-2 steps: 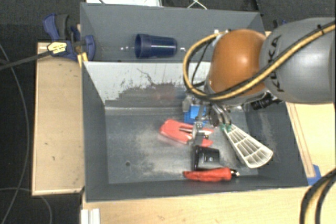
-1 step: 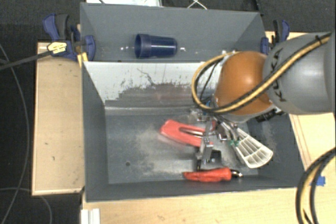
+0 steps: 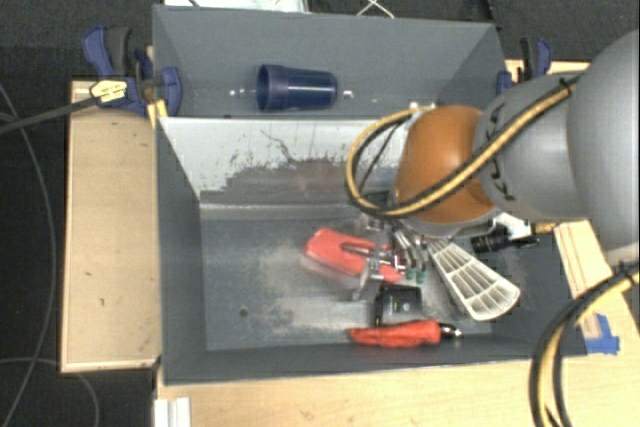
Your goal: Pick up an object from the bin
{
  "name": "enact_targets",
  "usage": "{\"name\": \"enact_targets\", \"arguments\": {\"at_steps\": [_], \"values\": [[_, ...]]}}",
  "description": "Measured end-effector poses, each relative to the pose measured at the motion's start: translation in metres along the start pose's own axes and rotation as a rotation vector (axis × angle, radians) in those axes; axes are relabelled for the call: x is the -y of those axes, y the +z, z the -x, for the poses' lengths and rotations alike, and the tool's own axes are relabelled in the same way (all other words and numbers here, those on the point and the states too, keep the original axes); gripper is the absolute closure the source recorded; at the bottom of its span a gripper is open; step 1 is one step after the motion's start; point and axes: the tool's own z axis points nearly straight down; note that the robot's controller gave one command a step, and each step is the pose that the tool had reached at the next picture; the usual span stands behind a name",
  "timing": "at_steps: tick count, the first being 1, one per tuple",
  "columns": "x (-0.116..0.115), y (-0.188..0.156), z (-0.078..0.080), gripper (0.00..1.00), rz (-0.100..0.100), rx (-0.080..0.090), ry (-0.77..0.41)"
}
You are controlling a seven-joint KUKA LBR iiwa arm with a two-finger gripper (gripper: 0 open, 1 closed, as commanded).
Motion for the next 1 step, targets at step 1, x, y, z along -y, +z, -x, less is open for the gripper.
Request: {"name": "enact_targets", "arguments": {"at_steps": [1], "values": [[-0.0246,-0.0004,-0.0145,1.0,-0.003,-0.006,-0.087]]}}
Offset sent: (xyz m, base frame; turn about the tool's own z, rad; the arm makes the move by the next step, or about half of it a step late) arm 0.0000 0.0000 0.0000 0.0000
